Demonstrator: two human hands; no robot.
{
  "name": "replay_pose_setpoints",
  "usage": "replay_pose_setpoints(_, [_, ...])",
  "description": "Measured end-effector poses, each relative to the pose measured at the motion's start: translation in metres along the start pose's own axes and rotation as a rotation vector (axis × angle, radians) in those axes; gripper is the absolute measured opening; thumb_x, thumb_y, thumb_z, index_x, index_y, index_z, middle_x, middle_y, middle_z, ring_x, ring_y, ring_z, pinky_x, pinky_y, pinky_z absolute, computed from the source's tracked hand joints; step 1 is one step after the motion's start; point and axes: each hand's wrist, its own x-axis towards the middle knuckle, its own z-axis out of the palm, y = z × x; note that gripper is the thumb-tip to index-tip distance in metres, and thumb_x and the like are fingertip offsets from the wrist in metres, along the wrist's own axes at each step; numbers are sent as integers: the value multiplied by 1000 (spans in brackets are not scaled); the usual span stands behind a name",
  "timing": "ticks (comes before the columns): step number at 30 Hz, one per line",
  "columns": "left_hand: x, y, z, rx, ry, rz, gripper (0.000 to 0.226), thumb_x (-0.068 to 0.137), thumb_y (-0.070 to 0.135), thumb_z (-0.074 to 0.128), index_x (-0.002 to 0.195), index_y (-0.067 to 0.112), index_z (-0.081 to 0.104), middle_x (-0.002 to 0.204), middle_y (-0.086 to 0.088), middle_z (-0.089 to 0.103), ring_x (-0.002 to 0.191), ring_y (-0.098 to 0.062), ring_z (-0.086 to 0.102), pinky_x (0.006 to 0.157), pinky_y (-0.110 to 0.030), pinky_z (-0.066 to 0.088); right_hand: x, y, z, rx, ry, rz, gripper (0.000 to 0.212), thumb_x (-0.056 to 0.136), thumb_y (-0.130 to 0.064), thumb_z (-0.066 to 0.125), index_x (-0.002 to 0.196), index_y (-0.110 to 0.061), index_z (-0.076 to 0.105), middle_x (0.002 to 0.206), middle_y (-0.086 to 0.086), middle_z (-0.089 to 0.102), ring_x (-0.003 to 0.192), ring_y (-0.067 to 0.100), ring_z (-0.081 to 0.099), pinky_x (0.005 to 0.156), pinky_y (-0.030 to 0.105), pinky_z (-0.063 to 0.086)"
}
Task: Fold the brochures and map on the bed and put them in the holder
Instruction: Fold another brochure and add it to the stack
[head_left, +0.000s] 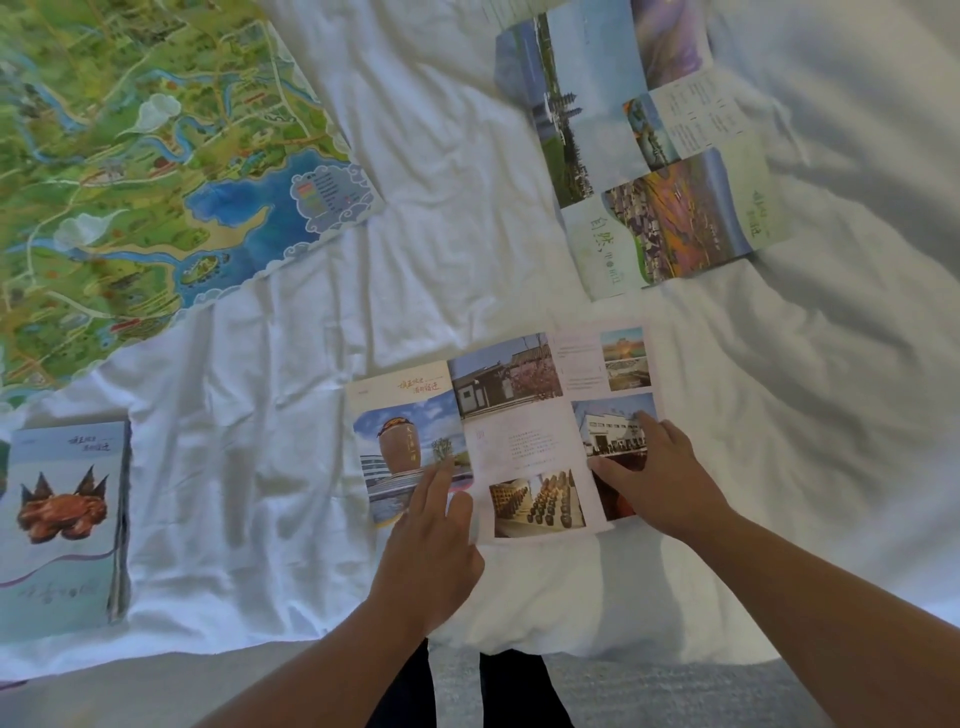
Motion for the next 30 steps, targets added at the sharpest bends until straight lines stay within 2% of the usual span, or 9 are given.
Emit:
replay_pose_setpoints(1, [-2,0,-1,-8,33,25,28,67,11,68,94,4,62,134,-24,52,132,-39,46,88,-41,57,0,-1,1,2,0,3,81,86,-54,63,149,-20,27,143,6,35,129,25,42,97,41,44])
replay_pose_setpoints(3, [-5,2,-4,-26,77,55,15,67,8,68,79,8,59,125,-19,58,125,-35,53,72,-34,61,-1,-3,4,8,-5,16,83,86,-57,62,150,-20,25,145,6,34,131,25,40,99,43,44])
replay_pose_setpoints(7, [-13,3,-11,-38,157,77,23,63,8,74,73,14,54,118,-9,62,110,-23,62,56,-19,54,-4,-11,6,70,-36,46,92,82,-68,57,153,-22,20,154,6,28,138,27,35,105,47,39])
replay_pose_setpoints(9, [-21,2,-17,-40,180,59,26,64,8,78,74,14,54,115,-6,63,105,-20,64,45,-18,48,-7,-16,7,90,-49,44,95,81,-71,55,154,-23,19,157,6,25,140,28,33,107,47,37])
replay_pose_setpoints(12, [-32,2,-27,-43,171,20,21,70,3,77,75,10,58,109,-7,65,111,-21,64,35,-23,47,-11,-25,10,109,-61,42,93,81,-69,57,153,-23,20,156,6,25,140,28,33,107,47,36])
replay_pose_setpoints(18, [-48,2,-64,-106,272,19,31,63,-2,83,70,7,55,113,-12,68,98,-26,70,29,-31,46,-22,-60,16,294,-118,17,79,75,-69,63,140,-35,33,145,1,41,130,26,47,102,55,46])
replay_pose_setpoints(25, [-51,-1,-91,-92,366,60,33,57,0,84,66,8,54,107,-9,71,91,-20,72,34,-18,36,-28,-94,25,257,-159,-41,89,71,-78,57,145,-34,33,149,-2,43,136,26,42,108,56,39])
replay_pose_setpoints(28, [-52,-6,-96,-99,405,52,33,57,-3,83,63,8,53,107,-9,71,89,-19,72,34,-18,39,-30,-112,25,244,-132,-114,79,70,-76,53,141,-49,34,141,-8,46,132,20,43,106,51,41])
replay_pose_setpoints(30, [-53,-9,-99,-109,414,44,33,59,-3,83,62,8,53,107,-9,71,89,-19,72,31,-19,40,-31,-122,26,220,-123,-168,73,76,-70,56,141,-51,31,136,-10,47,128,19,43,104,47,42])
